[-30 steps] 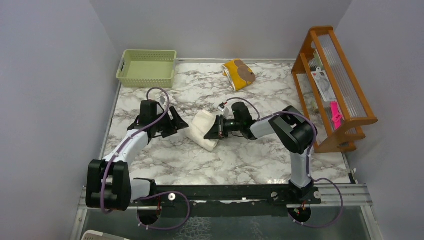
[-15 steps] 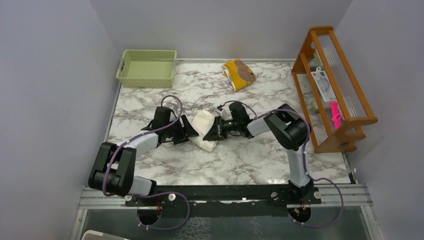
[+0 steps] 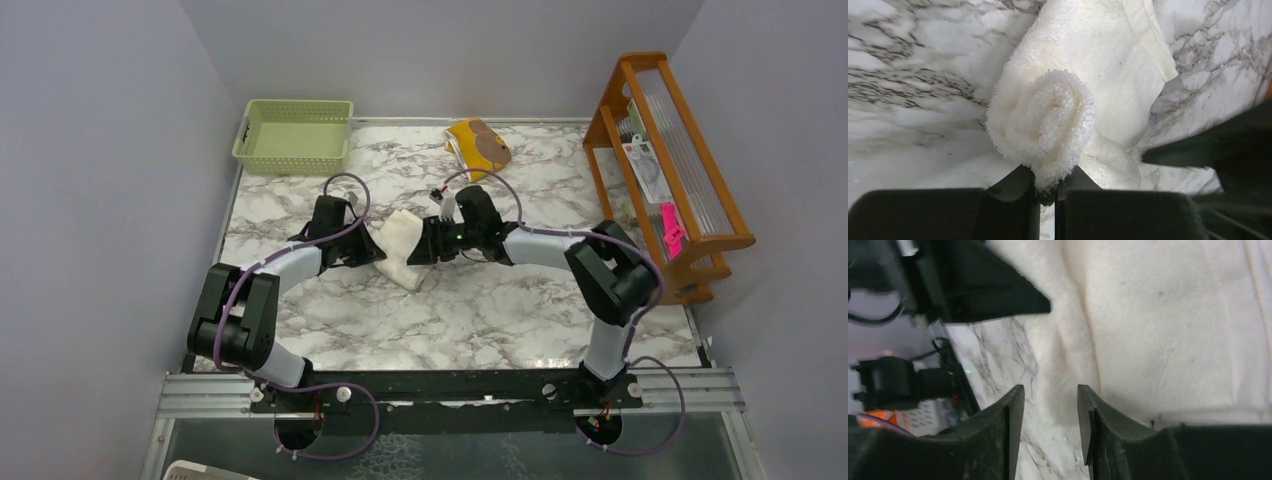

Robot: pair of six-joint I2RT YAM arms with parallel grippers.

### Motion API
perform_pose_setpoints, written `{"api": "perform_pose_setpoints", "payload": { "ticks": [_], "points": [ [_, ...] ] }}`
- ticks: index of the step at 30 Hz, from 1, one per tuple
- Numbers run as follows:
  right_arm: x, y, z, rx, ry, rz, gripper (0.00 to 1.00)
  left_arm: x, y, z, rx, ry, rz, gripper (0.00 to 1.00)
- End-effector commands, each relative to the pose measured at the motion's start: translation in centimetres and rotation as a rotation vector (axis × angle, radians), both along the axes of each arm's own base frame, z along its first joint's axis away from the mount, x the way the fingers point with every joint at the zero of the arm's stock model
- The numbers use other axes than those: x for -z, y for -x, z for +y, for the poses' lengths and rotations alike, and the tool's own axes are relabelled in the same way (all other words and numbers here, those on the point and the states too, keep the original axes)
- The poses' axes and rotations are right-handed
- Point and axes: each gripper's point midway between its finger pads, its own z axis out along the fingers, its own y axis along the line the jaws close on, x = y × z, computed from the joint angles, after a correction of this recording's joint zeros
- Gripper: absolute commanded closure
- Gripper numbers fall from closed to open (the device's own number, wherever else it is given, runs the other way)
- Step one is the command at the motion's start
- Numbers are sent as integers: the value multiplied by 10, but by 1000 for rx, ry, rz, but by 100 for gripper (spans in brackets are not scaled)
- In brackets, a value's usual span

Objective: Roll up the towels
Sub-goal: Roll the towel at the center of the board.

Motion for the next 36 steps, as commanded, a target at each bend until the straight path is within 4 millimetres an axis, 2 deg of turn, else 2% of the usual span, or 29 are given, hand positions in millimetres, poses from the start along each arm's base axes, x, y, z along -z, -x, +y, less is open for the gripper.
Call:
{"api": "perform_pose_setpoints", "payload": {
  "ticks": [1,4,8,18,23,27,30,36],
  "points": [
    [-51,-13,-11,0,214,-605,47,-3,-11,22,-26,-129,-20,100],
    [-75,-4,-6,-15,266,-862,40,-2,-7,24,-18,-138,-1,100],
    [-74,5,3,-54,300,-977,39,0,-3,23,-12,-131,18,100],
    [-39,15,40,-185,401,-1122,38,6,1,18,21,-114,48,100],
    [-24,20,48,-243,404,-1125,40,7,2,18,32,-112,58,100],
    [-4,20,48,-274,449,-1102,43,8,2,15,41,-76,75,100],
    [15,15,45,-287,524,-1067,49,4,1,12,43,-37,74,100],
    [44,5,33,-277,660,-1010,68,-2,-1,16,39,-8,84,100]
  ]
}}
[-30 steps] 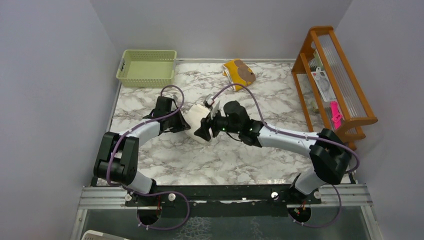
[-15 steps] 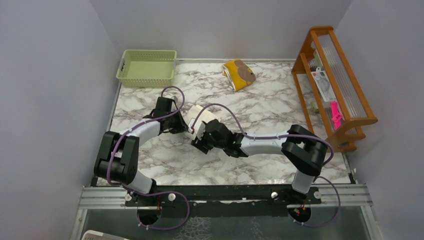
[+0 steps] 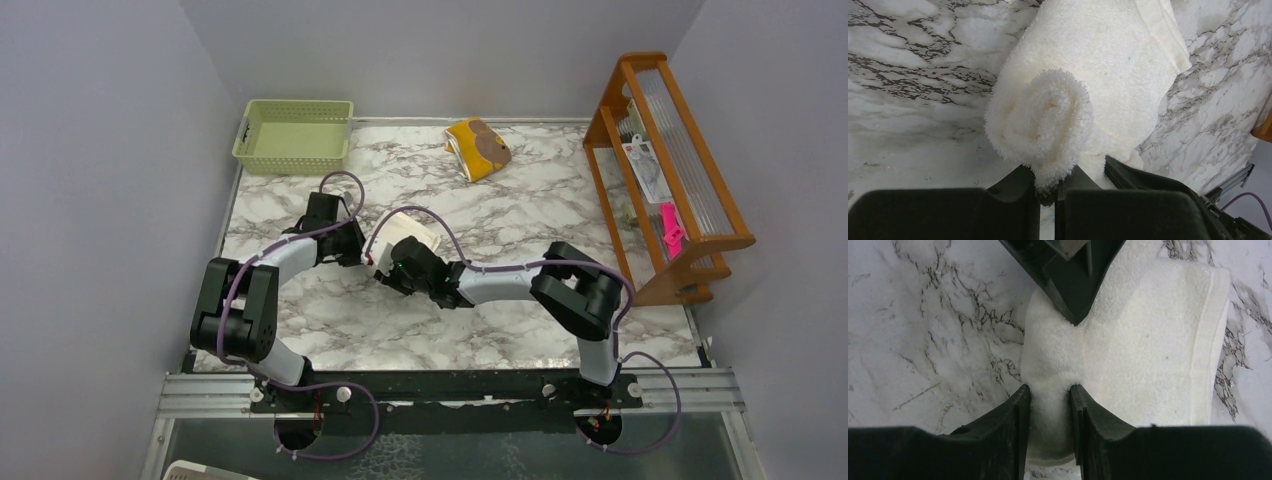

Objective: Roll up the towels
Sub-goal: Roll the towel at the center of the board.

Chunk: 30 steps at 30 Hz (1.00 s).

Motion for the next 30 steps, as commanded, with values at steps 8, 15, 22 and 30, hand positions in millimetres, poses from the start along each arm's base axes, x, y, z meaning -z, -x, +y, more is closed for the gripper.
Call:
{"api": "perform_pose_setpoints", "payload": {
  "ticks": [8,15,22,30],
  "points": [
    [24,10,-15,81,55,161,99,-18,-6,5,-1,82,7,85],
    [-37,23,-7,6,-289,542,99,-77,-31,29,-74,62,-205,23],
    [-69,5,-12,-32,-507,866,99,-95,-25,23,-51,109,-257,13],
    [-40,-14,-41,68,-624,1283,99,-64,0,9,-35,162,-188,13]
  ]
}}
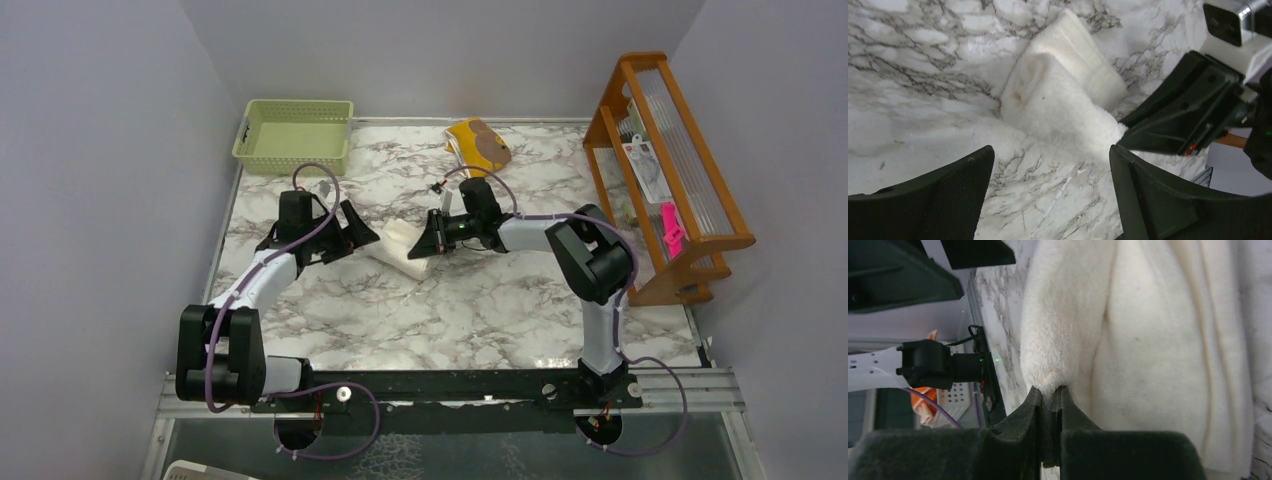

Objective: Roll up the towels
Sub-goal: Roll the towel at the center of the board.

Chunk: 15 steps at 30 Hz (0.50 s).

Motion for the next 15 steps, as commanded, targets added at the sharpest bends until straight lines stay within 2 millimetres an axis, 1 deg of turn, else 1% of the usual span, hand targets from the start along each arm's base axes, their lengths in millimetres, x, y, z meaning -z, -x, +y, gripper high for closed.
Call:
{"api": "perform_pose_setpoints", "payload": {
  "ticks": [1,5,10,12,13,15],
  "points": [
    [8,13,-3,-66,-97,281,99,12,14,-15,36,56,25,13],
    [25,15,-4,-62,-80,335,99,23,13,-22,22,80,49,13],
    [37,16,-5,-60,-58,366,99,33,5,-32,15,113,60,13],
    [41,16,-5,-58,-46,371,99,41,2,-36,18,116,74,13],
    [43,16,-6,-55,-39,372,99,45,2,-37,20,115,83,15],
    [46,13,-7,-30,-18,348,99,55,0,-39,20,108,98,26]
  ]
}}
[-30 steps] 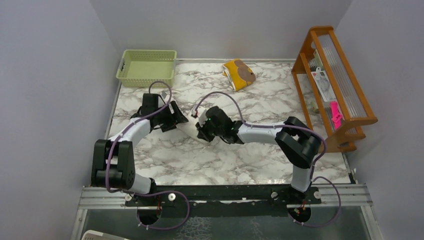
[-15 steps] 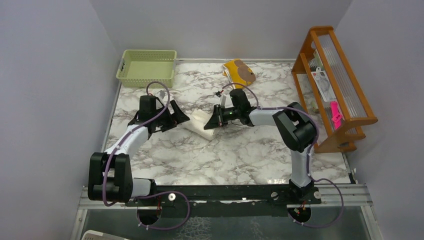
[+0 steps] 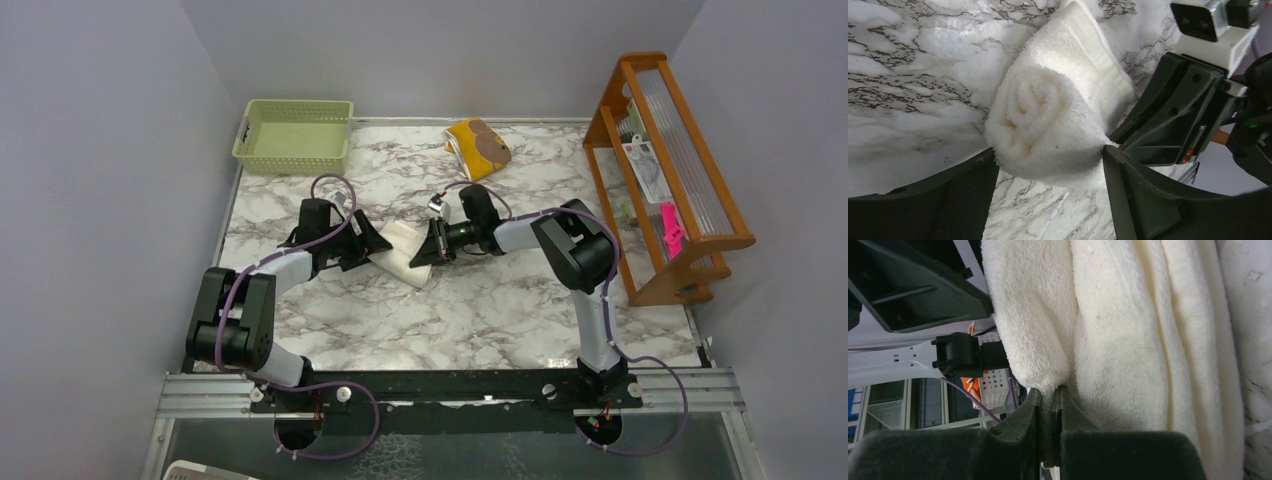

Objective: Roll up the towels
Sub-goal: Roll the towel at the center of the board.

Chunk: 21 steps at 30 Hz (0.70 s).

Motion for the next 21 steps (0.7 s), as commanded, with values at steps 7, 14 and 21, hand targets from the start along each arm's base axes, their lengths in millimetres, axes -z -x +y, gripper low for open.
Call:
{"api": "perform_pose_setpoints", "payload": {
  "ticks": [7,14,21],
  "points": [
    [-15,-23,-4,43,107,-248,78,21,-13,-3,3,-55,8,51],
    [-74,-37,-6,89,231,-856,50,15,-15,8,7,-135,-2,56],
    [-85,13,27,-85,246,-1366,48,21,-11,9,30,-157,31,56]
  ]
}}
